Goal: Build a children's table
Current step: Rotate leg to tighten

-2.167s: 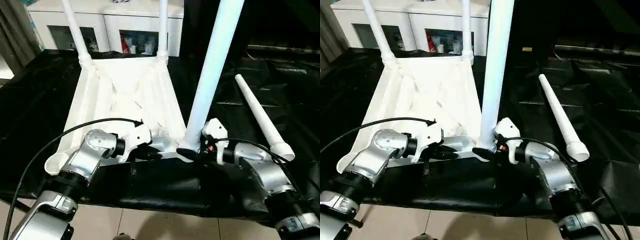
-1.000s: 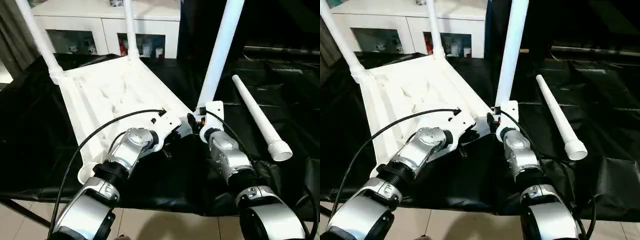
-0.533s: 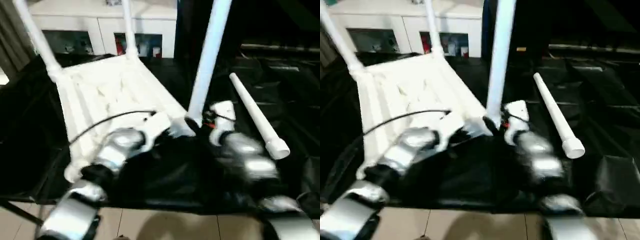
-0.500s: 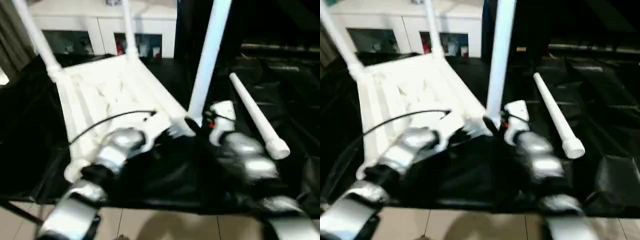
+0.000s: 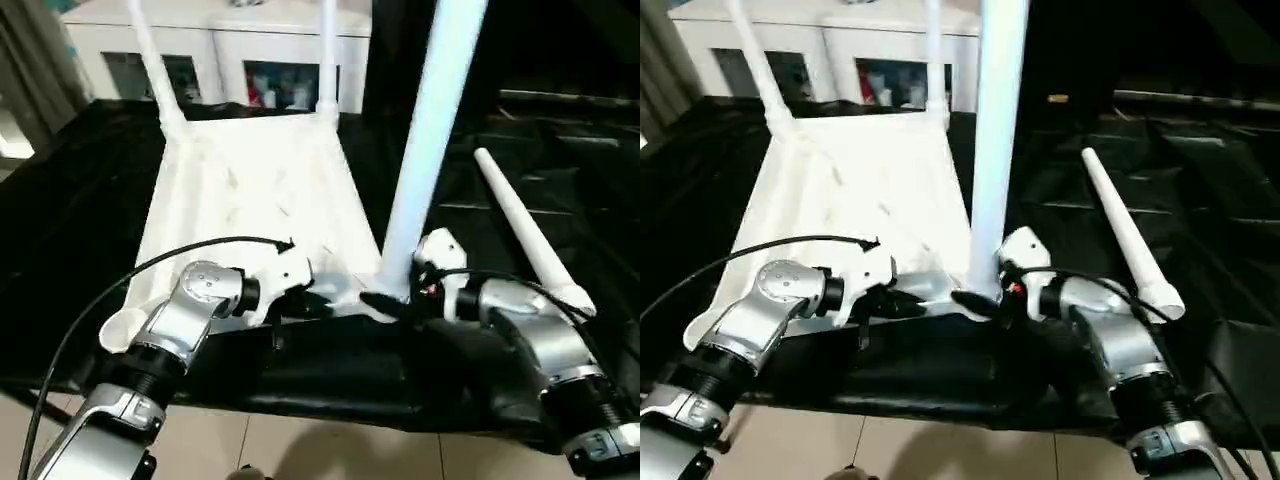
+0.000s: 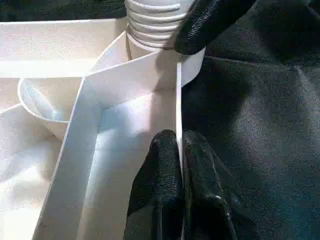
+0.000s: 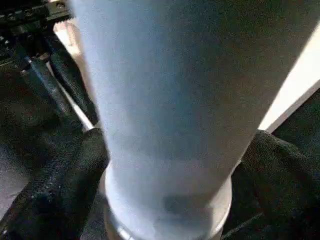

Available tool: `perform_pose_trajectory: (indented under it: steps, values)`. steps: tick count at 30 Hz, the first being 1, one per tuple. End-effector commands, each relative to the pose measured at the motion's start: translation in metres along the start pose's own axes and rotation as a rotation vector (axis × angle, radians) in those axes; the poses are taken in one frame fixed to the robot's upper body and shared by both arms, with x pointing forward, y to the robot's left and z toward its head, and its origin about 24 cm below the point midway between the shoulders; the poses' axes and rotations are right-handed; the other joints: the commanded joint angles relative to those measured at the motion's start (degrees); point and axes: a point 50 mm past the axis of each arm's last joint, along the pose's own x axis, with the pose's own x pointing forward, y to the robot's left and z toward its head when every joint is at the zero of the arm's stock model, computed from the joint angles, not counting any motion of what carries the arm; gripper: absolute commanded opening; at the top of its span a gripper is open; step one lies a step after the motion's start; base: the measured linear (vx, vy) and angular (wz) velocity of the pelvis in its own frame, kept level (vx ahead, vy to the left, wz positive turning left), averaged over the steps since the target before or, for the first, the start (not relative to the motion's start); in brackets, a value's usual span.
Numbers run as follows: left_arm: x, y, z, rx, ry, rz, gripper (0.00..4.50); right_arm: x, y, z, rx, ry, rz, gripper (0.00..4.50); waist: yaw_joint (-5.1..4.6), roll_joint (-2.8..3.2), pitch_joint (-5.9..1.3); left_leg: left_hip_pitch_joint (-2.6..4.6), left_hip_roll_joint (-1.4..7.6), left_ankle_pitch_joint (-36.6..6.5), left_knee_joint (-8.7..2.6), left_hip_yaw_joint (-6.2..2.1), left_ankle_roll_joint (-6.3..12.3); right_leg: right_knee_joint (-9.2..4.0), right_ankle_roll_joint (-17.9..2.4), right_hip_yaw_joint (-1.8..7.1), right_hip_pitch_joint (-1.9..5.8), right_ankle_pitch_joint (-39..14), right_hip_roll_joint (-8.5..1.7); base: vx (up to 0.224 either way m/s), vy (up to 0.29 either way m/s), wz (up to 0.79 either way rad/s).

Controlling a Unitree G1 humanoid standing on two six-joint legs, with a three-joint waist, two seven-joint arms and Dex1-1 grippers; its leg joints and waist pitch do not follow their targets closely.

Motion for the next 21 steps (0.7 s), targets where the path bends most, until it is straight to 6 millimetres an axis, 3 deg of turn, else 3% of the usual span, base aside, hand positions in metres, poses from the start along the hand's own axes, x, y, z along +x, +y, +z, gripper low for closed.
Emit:
perform_pose_trajectory:
  steps: [1,3,17,21]
  values:
    - [0.0,0.001,0.019,0.041,-0.12,-0.006,0.0,0.0,0.0,0.002,-0.016,0.015,0.014,4.15,-0.09,-1.34,-3.48,0.28,1.33,-5.64,-3.18,-0.03,4.83,-3.99,-11.82,3.02,3.32,-1.12,-3.77,0.0,0.0,0.0]
    - [-0.001,0.001,0.019,0.034,-0.117,-0.007,0.0,-0.001,0.0,0.001,-0.013,0.023,0.017,4.15,-0.07,-1.32,-3.55,0.26,1.38,-4.93,-3.13,-0.06,4.9,-3.82,-11.86,3.04,3.35,-0.27,-3.78,0.0,0.0,0.0]
    - [-0.003,0.0,0.015,0.022,-0.095,-0.016,0.0,0.0,0.001,-0.003,0.002,0.017,0.013,2.84,-0.09,-1.26,-3.69,0.2,1.31,-3.83,-2.9,-0.06,5.53,-3.52,-12.55,2.96,3.41,2.04,-3.67,0.0,0.0,0.0]
    - [-0.003,-0.001,0.01,0.012,-0.067,-0.014,0.0,0.003,0.001,-0.01,0.025,0.029,-0.024,2.77,-0.13,-1.21,-3.71,0.23,1.29,-3.98,-2.89,-0.06,5.35,-3.52,-12.61,2.96,3.41,1.65,-3.72,0.0,0.0,0.0]
